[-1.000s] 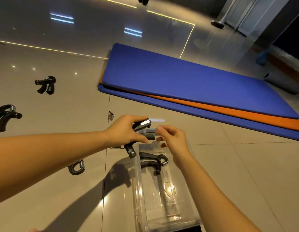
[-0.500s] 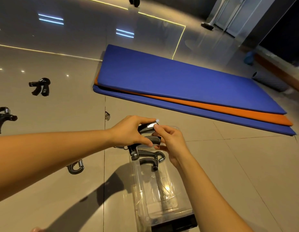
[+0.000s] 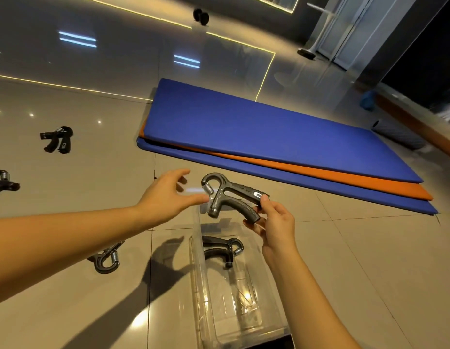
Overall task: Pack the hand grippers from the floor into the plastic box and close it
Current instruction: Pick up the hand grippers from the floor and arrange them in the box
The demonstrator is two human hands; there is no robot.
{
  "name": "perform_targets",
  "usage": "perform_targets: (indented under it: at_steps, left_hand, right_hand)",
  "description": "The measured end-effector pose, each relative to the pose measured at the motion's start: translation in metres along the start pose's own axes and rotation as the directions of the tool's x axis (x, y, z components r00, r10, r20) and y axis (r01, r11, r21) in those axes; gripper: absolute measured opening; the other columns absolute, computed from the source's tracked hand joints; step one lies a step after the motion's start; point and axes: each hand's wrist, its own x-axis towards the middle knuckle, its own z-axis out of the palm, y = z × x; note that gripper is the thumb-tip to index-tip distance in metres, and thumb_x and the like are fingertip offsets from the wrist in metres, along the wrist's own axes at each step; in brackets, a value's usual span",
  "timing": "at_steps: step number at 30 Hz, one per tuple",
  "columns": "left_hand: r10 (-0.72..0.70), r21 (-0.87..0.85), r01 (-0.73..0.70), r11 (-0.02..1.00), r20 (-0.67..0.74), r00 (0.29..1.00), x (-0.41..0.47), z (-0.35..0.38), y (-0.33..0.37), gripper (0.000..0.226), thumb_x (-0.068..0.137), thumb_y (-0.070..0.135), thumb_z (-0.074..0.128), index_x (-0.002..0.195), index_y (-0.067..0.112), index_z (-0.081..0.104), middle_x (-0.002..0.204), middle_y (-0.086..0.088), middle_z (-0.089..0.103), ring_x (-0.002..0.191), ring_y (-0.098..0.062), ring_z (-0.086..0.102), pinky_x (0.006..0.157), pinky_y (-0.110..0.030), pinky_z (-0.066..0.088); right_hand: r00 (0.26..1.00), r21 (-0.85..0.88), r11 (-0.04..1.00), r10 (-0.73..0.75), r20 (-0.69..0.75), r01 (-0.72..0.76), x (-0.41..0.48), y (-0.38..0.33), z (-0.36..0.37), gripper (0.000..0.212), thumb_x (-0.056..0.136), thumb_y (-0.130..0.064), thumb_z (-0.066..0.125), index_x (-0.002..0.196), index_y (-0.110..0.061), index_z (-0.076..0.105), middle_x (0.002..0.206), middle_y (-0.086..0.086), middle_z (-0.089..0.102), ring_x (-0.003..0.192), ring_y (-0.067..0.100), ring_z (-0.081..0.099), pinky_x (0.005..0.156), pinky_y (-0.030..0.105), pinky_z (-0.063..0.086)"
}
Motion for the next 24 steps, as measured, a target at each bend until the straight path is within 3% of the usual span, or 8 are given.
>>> perform_targets:
  at_steps: [3,5,9,12,15,19,24]
  left_hand:
    - [-0.028,-0.185,0.051,0.981,0.126,0.992,-0.011,0.01,0.005,0.057,0.078,0.055,0.077,0.127,0.03,0.064,0.094,0.006,0.071,0.091,-0.01,0.067,0.079,-0.024,0.051]
    - [0.003,-0.27,0.029,0.962,0.116,0.993,-0.016,0.015,0.011,0.032,0.084,0.044,0.076,0.114,0.038,0.067,0.082,0.002,0.072,0.083,-0.01,0.069,0.078,-0.025,0.051]
    - [-0.064,-0.289,0.061,0.955,0.0,0.998,-0.01,0.014,0.014,0.04,0.091,0.026,0.073,0.129,0.02,0.066,0.084,0.0,0.073,0.081,-0.01,0.071,0.076,-0.022,0.05]
    - [-0.069,-0.267,0.063,0.962,-0.016,0.997,-0.006,0.004,0.012,0.035,0.092,0.02,0.071,0.127,0.018,0.067,0.087,0.003,0.074,0.077,-0.004,0.07,0.069,-0.017,0.049]
    - [-0.008,-0.223,0.012,0.975,0.022,1.0,0.0,-0.008,0.013,0.028,0.093,0.019,0.07,0.12,0.022,0.07,0.085,0.005,0.075,0.077,-0.004,0.069,0.07,-0.021,0.053]
    - [0.103,-0.116,-0.079,0.99,0.218,0.971,0.006,-0.018,0.015,0.025,0.093,0.02,0.069,0.114,0.035,0.07,0.088,0.008,0.075,0.083,-0.001,0.067,0.072,-0.018,0.049]
    - [0.142,-0.053,-0.132,0.99,0.409,0.902,0.009,-0.011,0.016,0.03,0.093,0.016,0.069,0.118,0.032,0.07,0.107,0.018,0.071,0.098,0.005,0.065,0.08,-0.014,0.046]
  right_hand:
    - [0.997,0.127,0.989,0.069,0.017,-0.071,-0.008,0.008,0.009,0.025,0.098,-0.021,0.064,0.11,0.0,0.064,0.105,0.023,0.072,0.087,0.034,0.076,0.065,0.037,0.063]
    - [0.991,0.214,0.968,0.123,0.048,-0.131,-0.014,0.016,0.014,0.025,0.097,-0.018,0.066,0.114,0.0,0.063,0.108,0.024,0.071,0.089,0.036,0.076,0.069,0.04,0.063]
    - [0.967,0.289,0.927,0.2,0.158,-0.24,-0.019,0.027,0.014,0.028,0.095,-0.015,0.067,0.117,0.001,0.063,0.101,0.021,0.074,0.095,0.037,0.075,0.072,0.041,0.062]
    - [0.945,0.177,0.95,0.21,0.249,-0.258,-0.016,0.027,0.008,0.029,0.09,-0.012,0.07,0.115,0.002,0.065,0.099,0.022,0.074,0.097,0.037,0.074,0.076,0.042,0.062]
    - [0.965,0.003,0.994,0.105,0.242,-0.108,-0.01,0.015,0.01,0.027,0.089,-0.021,0.072,0.109,-0.003,0.068,0.101,0.015,0.075,0.092,0.028,0.075,0.072,0.034,0.061]
    - [0.978,-0.241,0.969,-0.011,0.207,0.062,0.001,-0.012,0.025,0.029,0.097,-0.043,0.062,0.111,-0.018,0.07,0.096,0.004,0.077,0.084,0.016,0.076,0.065,0.025,0.059]
    - [0.967,-0.366,0.928,0.019,0.253,0.077,0.003,-0.017,0.023,0.015,0.099,-0.021,0.063,0.105,-0.012,0.072,0.089,0.008,0.077,0.072,0.018,0.075,0.058,0.021,0.056]
